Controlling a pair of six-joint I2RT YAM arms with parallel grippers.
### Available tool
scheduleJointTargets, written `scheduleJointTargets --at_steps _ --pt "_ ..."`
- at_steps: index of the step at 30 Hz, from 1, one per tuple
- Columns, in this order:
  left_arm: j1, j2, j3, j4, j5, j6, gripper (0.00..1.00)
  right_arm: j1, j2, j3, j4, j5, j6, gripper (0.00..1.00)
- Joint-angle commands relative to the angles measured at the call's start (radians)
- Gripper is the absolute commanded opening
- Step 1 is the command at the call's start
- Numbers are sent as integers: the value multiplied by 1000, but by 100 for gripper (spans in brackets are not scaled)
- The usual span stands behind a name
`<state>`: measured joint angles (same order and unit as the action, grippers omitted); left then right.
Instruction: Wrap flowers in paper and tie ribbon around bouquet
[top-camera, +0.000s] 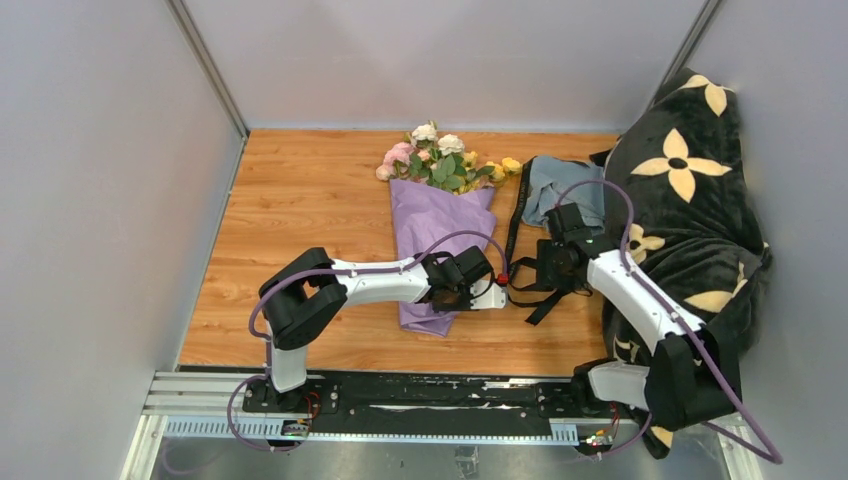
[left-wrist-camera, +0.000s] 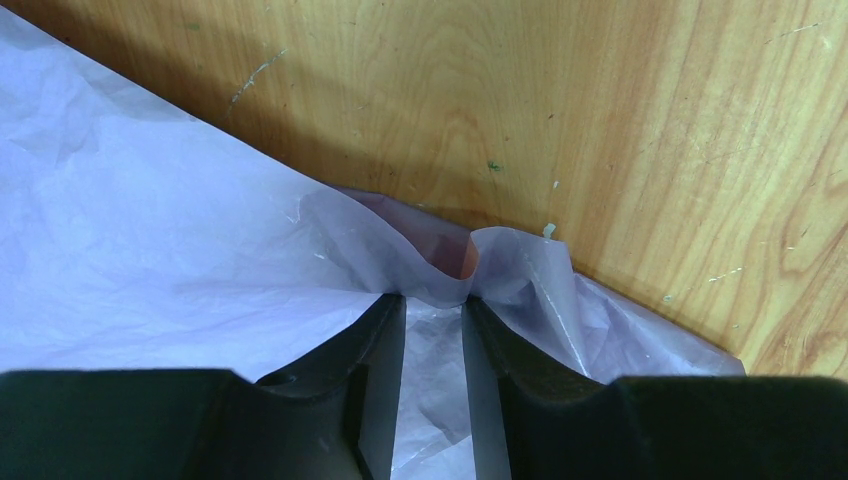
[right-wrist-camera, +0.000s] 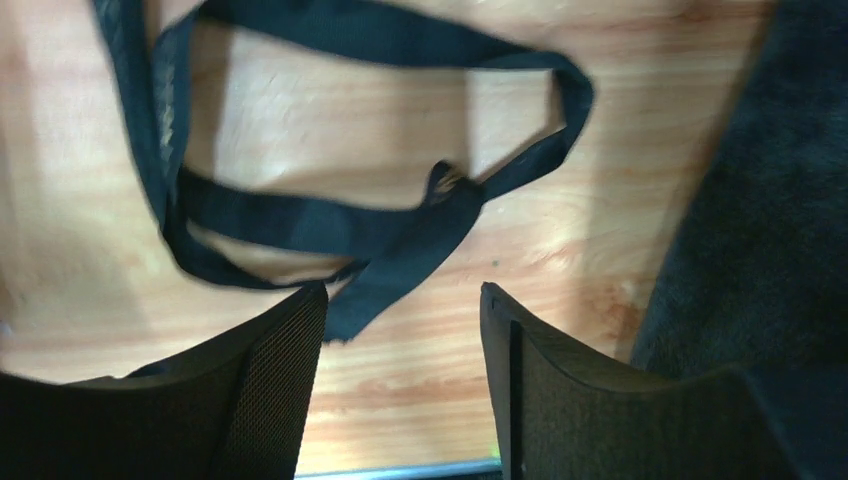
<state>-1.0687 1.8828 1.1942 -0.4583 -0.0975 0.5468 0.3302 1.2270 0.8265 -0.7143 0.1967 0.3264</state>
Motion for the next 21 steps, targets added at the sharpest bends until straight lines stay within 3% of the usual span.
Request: scheduleJointTargets --at_steps 1,6,17,21 --pt "-6 109 -62 -42 61 -10 36 -188 -10 -70 158 -165 53 64" --pt "-5 108 -64 -43 59 -7 36 -231 -4 -114 277 -181 87 66" --pt "-5 109 -62 -45 56 -4 36 -261 153 -134 360 -313 32 66" --pt "-6 108 -61 -46 55 -4 36 -262 239 -122 370 -361 12 59"
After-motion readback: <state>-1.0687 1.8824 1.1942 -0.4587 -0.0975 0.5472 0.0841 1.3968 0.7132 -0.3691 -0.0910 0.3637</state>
